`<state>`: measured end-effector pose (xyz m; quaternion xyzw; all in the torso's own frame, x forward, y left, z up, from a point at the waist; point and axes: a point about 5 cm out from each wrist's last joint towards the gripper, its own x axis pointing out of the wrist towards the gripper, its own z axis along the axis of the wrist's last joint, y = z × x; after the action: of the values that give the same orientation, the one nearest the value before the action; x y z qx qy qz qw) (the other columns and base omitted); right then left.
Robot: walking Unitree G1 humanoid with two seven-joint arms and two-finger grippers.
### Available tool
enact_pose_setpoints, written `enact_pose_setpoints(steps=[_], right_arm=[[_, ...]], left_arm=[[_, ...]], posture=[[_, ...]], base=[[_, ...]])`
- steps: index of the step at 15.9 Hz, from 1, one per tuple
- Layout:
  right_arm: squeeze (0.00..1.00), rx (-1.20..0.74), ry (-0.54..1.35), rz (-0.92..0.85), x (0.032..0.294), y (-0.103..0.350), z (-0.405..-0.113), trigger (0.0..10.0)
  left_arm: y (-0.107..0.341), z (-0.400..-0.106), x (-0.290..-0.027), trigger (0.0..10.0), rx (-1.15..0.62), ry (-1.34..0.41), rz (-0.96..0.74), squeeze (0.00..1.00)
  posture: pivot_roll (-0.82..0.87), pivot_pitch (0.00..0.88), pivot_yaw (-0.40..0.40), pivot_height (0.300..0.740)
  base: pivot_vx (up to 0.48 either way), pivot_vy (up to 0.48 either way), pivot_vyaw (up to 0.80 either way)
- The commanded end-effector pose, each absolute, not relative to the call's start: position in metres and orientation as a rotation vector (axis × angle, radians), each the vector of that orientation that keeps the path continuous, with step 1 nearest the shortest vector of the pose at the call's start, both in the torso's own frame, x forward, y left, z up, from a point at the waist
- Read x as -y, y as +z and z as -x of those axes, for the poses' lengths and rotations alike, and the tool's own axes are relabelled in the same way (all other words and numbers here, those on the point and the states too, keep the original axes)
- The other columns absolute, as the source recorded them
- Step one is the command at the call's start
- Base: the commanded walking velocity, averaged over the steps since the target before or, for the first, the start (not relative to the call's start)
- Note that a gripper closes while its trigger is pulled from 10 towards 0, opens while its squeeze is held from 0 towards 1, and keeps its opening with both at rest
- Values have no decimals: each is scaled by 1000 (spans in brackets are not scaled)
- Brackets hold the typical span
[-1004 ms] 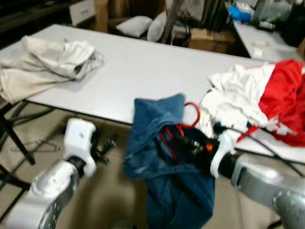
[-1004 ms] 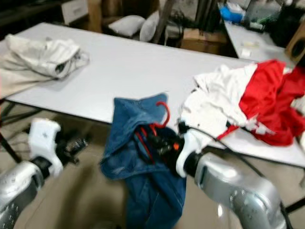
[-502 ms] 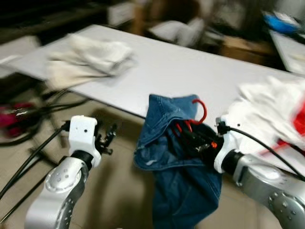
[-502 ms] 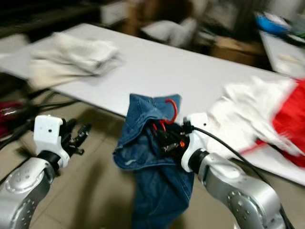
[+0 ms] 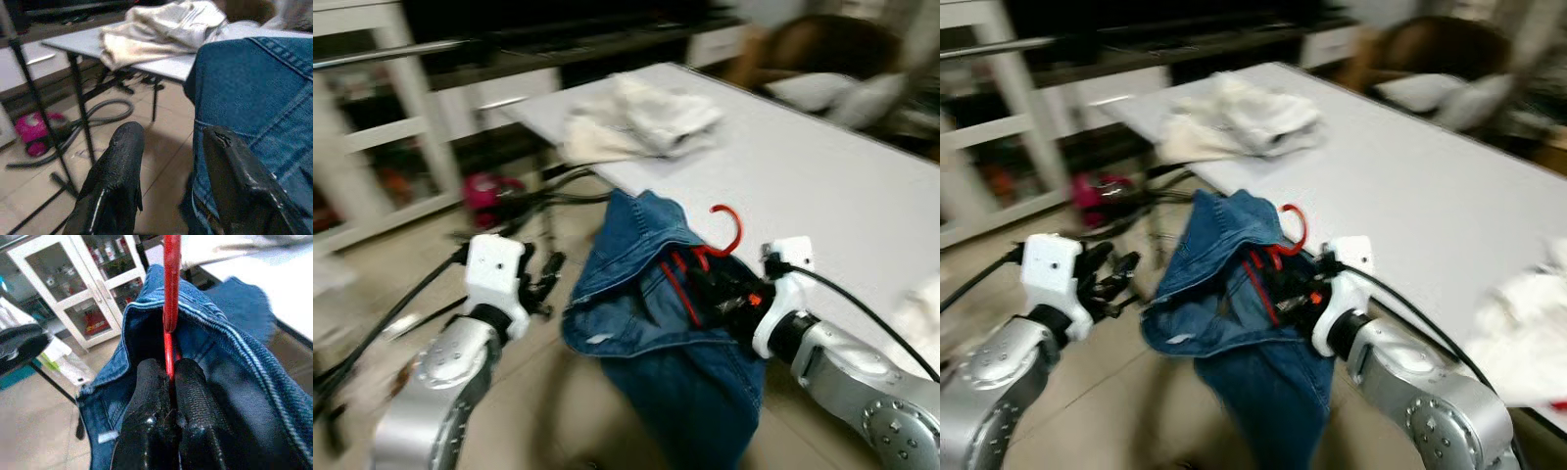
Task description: Hang hanger
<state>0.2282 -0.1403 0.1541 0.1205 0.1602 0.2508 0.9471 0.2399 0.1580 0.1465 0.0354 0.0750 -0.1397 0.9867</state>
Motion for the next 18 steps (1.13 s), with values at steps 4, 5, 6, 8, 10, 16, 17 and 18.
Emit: enact_pose_setpoints(steps=[4, 5, 6, 8, 10, 16, 17, 18], right_arm=[[0, -322, 399, -227, 153, 144, -234, 10000], [0, -312, 386, -216, 153, 143, -234, 10000], [0, -301, 371, -226, 153, 143, -235, 10000], [0, -244, 300, -140, 157, 145, -239, 10000], [0, -188, 262, -49, 158, 146, -241, 10000], [0, -214, 310, -150, 149, 138, -243, 10000], [0, -207, 308, -164, 148, 139, -244, 10000], [0, -214, 308, -172, 147, 138, -245, 10000]], left_arm=[[149, -243, -162, 10000, -124, -264, -104, 0], [150, -245, -163, 10000, -123, -254, -119, 0], [150, -245, -163, 10000, -121, -254, -117, 0], [151, -245, -164, 10000, -117, -267, -110, 0], [152, -245, -164, 10000, -116, -271, -107, 0], [153, -246, -165, 10000, -117, -282, -102, 0], [153, -246, -165, 10000, -118, -280, -101, 0], [152, -246, -165, 10000, -119, -279, -95, 0]], posture=[[64, 0, -43, 740], [63, 0, -40, 740], [63, 0, -40, 740], [64, 0, -27, 740], [64, 0, -23, 740], [76, 0, -24, 740], [76, 0, -24, 740], [75, 0, -24, 740]], base=[[0, 0, 800], [0, 0, 0], [0, 0, 0], [304, 0, 0], [322, 0, 0], [379, 0, 533], [390, 0, 0], [390, 0, 0]])
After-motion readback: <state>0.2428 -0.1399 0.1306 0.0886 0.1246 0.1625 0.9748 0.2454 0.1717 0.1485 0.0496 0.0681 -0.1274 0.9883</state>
